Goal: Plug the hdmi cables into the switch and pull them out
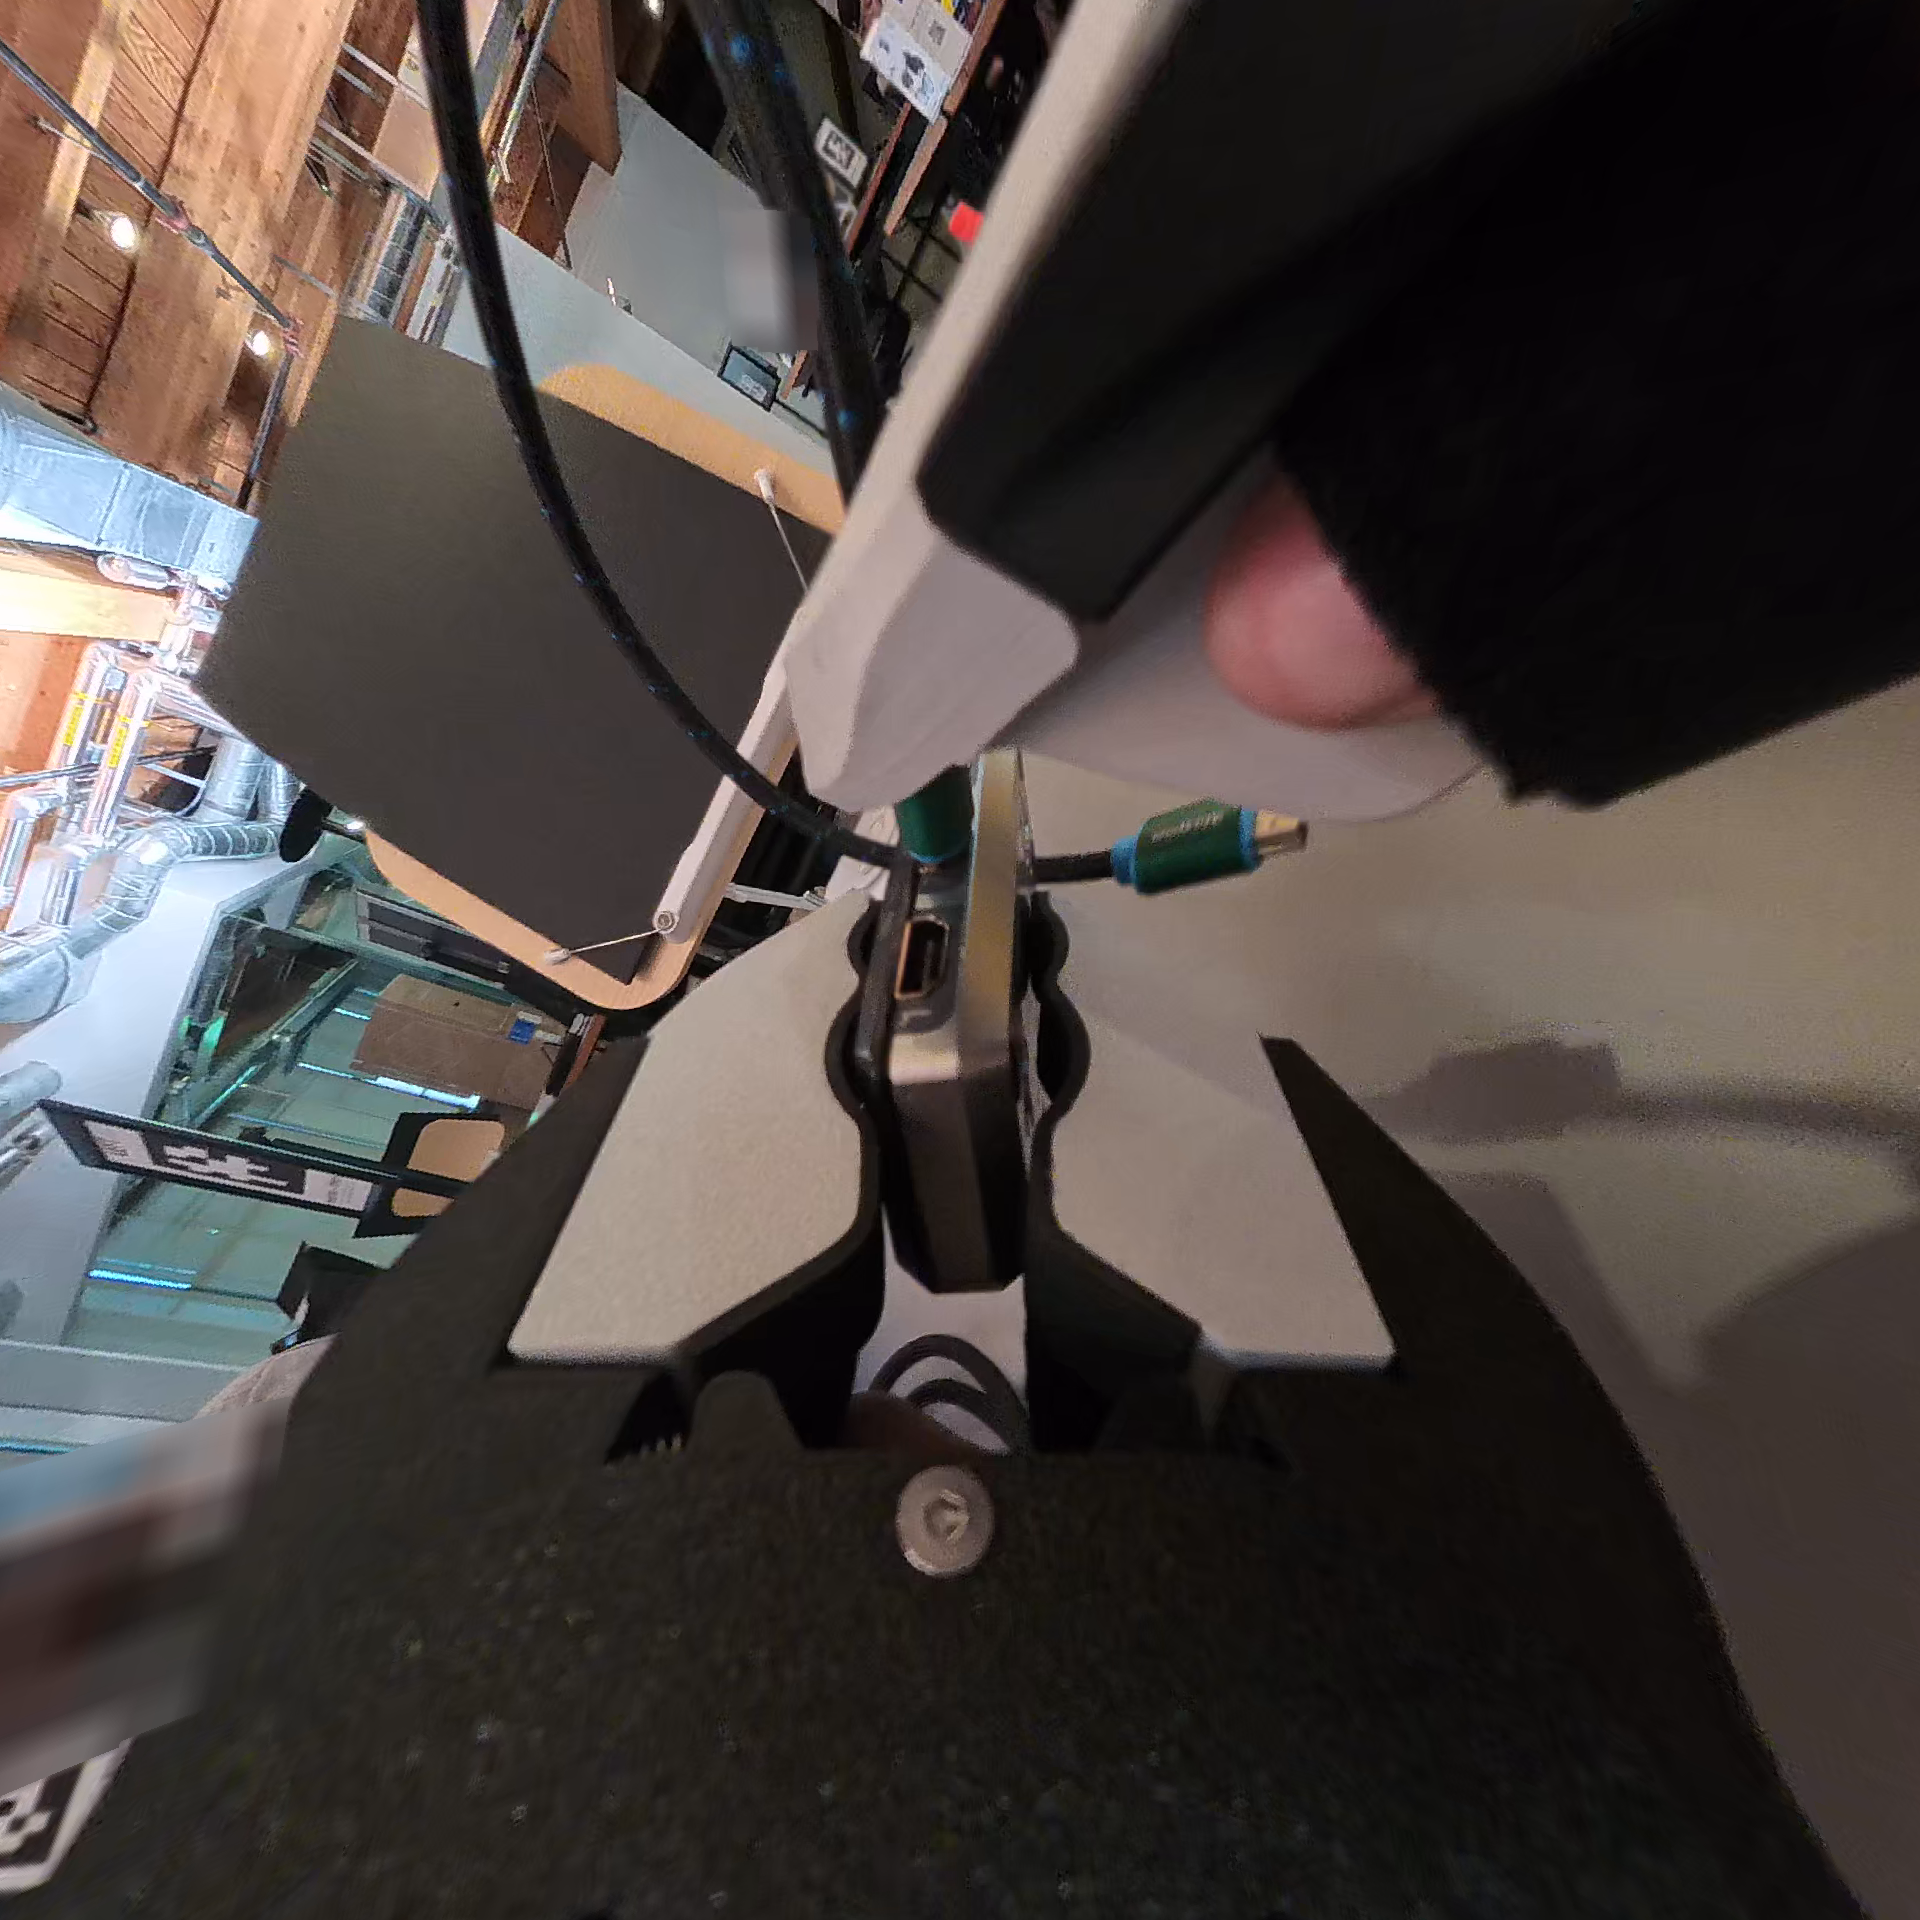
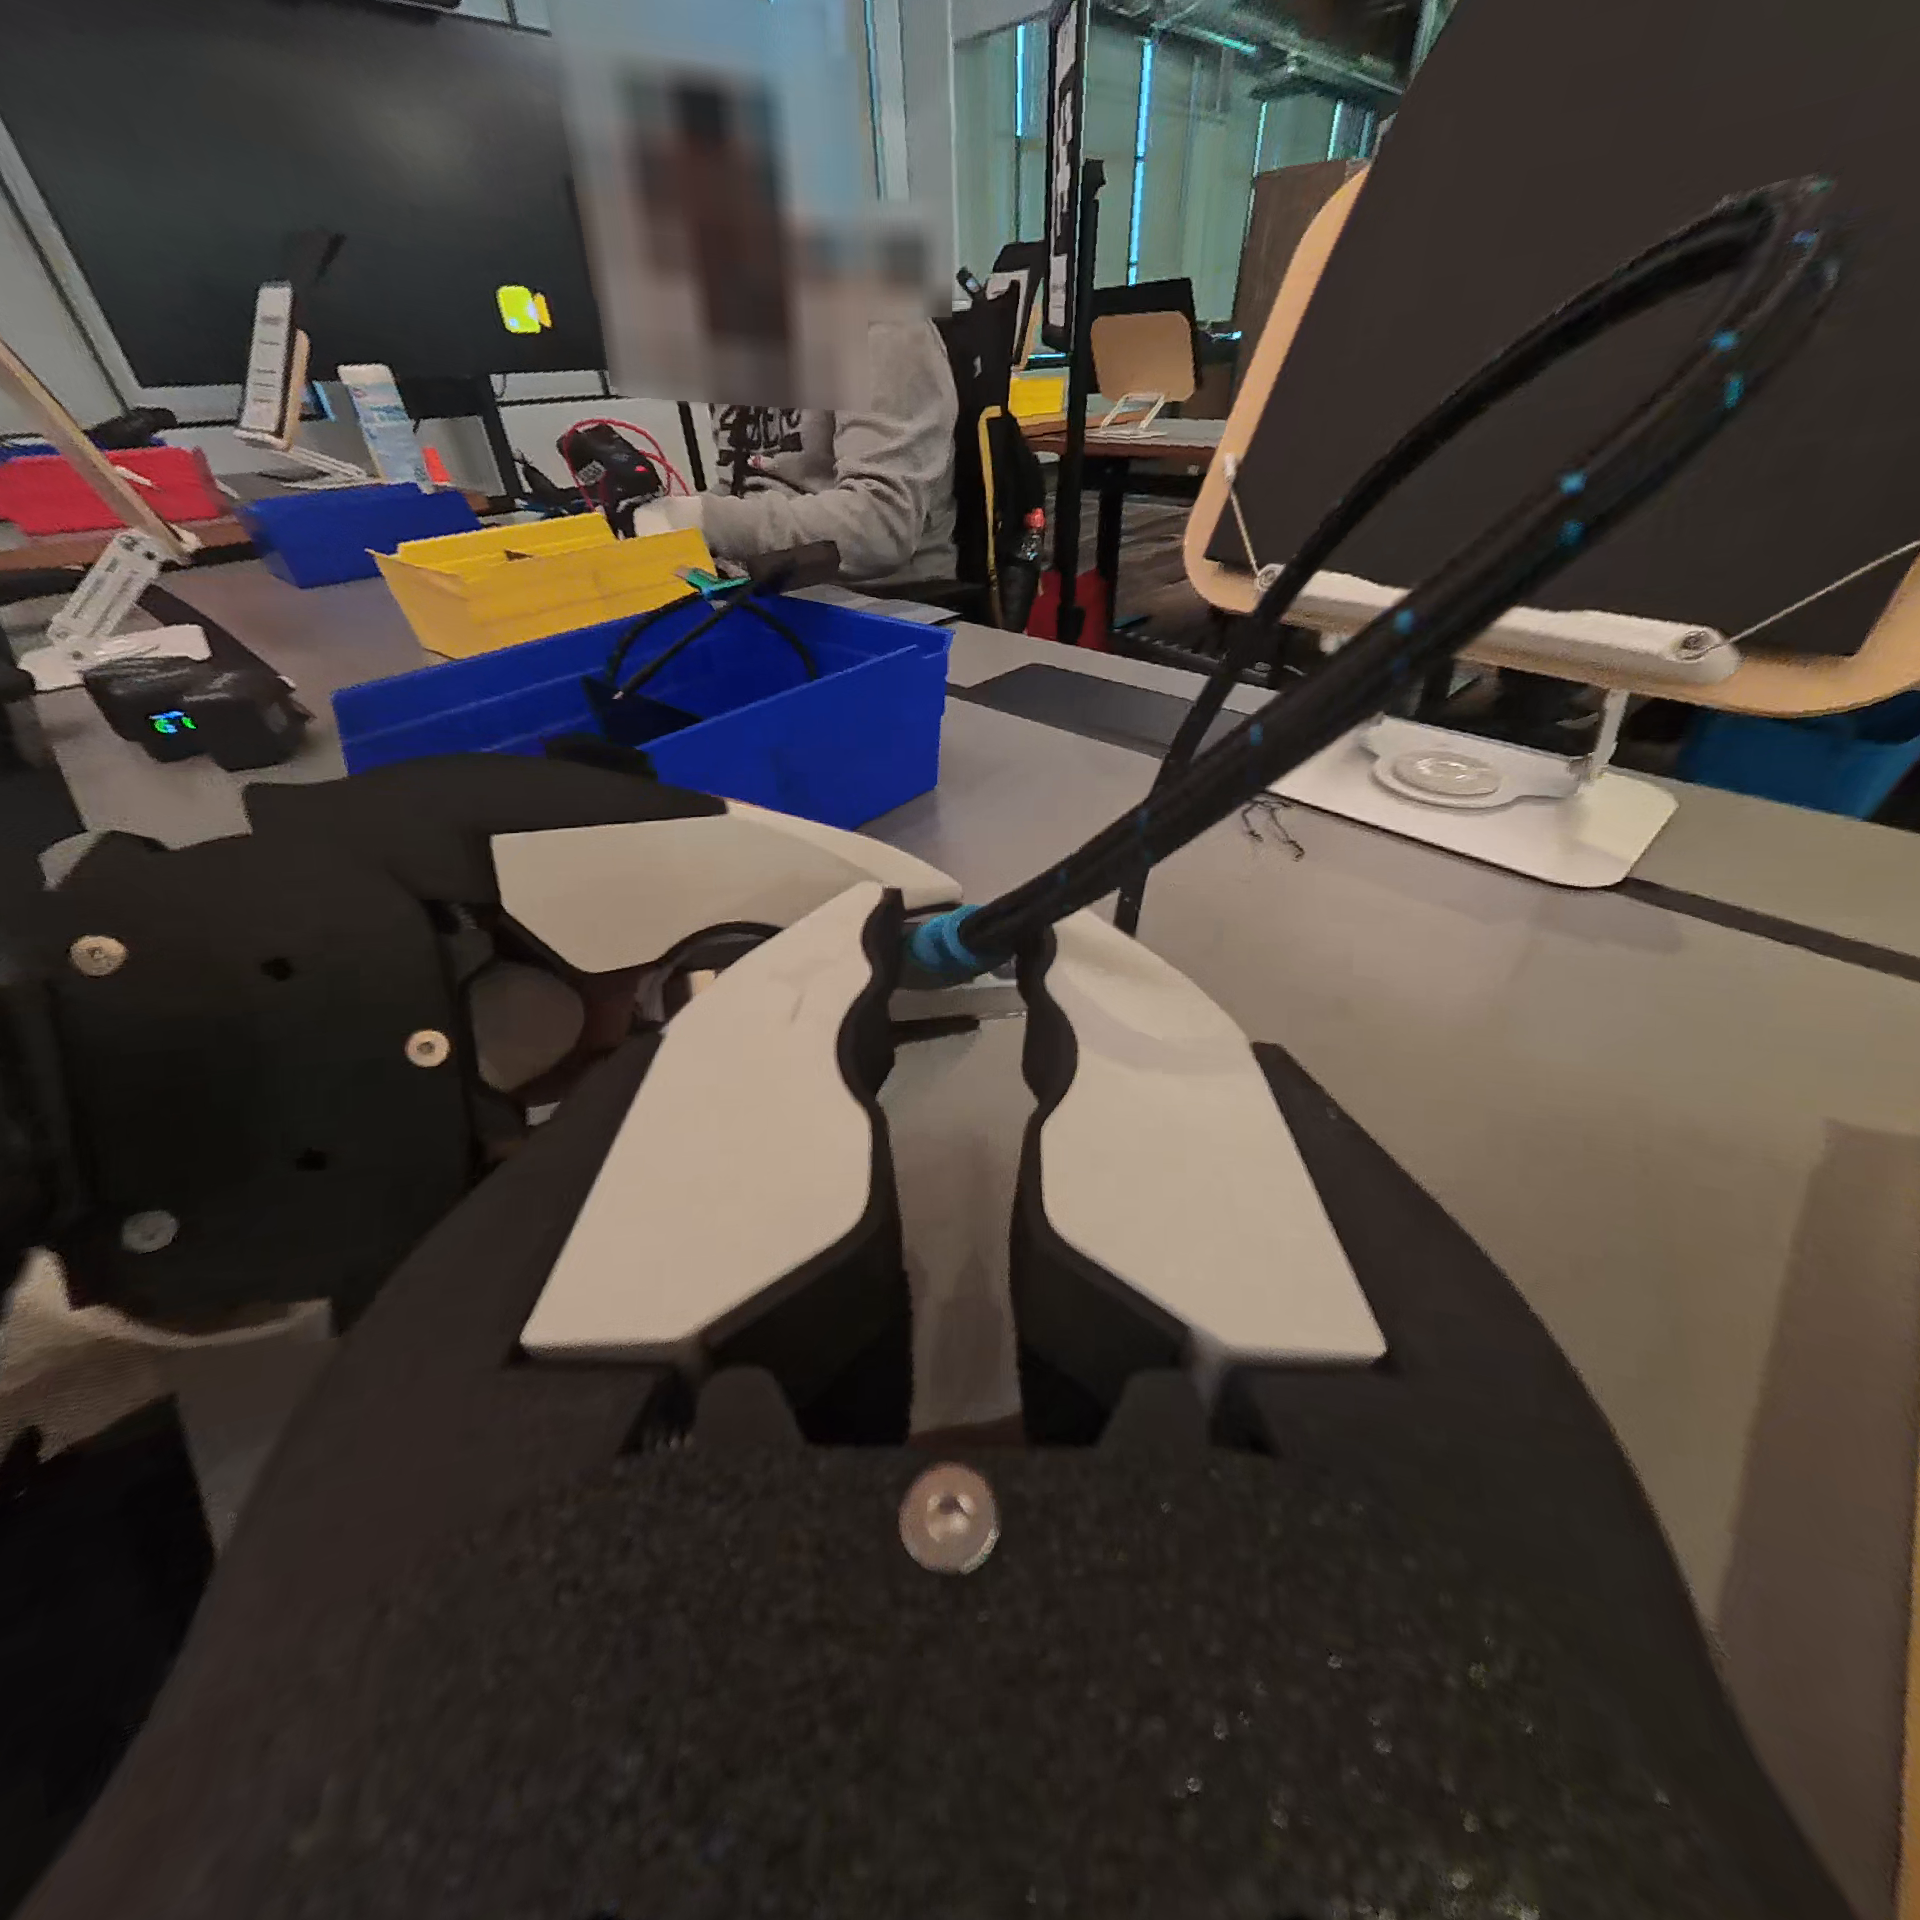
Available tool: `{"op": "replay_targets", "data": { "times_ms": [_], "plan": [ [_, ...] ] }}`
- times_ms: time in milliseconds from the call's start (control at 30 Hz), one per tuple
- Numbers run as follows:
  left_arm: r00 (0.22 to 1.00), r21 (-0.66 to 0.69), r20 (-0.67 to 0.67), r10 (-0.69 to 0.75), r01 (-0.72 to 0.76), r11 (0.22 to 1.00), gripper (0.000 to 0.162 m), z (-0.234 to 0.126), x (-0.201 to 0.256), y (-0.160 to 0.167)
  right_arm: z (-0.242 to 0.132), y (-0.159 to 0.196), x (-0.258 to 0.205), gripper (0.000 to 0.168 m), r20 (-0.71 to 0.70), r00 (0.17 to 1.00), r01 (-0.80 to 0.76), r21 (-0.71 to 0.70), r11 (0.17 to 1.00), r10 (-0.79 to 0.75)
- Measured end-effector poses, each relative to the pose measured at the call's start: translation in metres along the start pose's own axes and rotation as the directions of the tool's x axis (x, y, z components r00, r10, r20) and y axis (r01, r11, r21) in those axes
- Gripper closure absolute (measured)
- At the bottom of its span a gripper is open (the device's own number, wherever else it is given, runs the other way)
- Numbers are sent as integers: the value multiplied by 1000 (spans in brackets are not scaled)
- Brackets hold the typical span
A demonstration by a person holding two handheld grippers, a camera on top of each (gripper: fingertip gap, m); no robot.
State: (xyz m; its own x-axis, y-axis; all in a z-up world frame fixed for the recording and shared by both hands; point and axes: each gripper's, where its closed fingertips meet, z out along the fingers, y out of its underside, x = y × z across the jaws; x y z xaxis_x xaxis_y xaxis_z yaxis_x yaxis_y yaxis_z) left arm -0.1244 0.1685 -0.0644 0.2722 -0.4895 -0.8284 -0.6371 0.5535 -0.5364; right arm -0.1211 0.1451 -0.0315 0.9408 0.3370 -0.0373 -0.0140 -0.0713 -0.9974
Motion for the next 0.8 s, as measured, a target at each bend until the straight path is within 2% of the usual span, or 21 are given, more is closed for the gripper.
{"op": "replay_targets", "data": {
  "times_ms": [100, 200, 333, 467, 567, 700, 800],
  "plan": [
    [1000, -4, -19, -11, 11, 1000, 138, -1, 4, -2, 3, 6, -4, 148, -3, 1000, 31, -16, 999, -31],
    [999, -21, -40, -33, 33, 999, 140, -1, 7, -1, 2, 9, -4, 148, 16, 1000, -2, -29, 1000, 2],
    [1000, 29, 2, 23, -23, 999, 140, -5, -1, -18, -9, -3, -3, 148, 134, 991, -34, 24, 999, 31],
    [999, 90, 8, 50, -51, 995, 141, -9, 2, -45, -32, -12, 0, 147, 264, 962, -50, -78, 996, 69],
    [994, 147, 4, 105, -105, 984, 140, -13, 17, -71, -54, -11, 11, 133, 206, 978, 17, -142, 990, 13],
    [983, 170, 39, 182, -186, 968, 140, -11, 27, -85, -69, 3, 20, 137, 118, 985, 153, -265, 952, -125],
    [980, 178, 44, 194, -199, 964, 140, -6, 24, -84, -69, 6, 22, 139, 102, 988, 142, -275, 951, -118]
  ]
}}
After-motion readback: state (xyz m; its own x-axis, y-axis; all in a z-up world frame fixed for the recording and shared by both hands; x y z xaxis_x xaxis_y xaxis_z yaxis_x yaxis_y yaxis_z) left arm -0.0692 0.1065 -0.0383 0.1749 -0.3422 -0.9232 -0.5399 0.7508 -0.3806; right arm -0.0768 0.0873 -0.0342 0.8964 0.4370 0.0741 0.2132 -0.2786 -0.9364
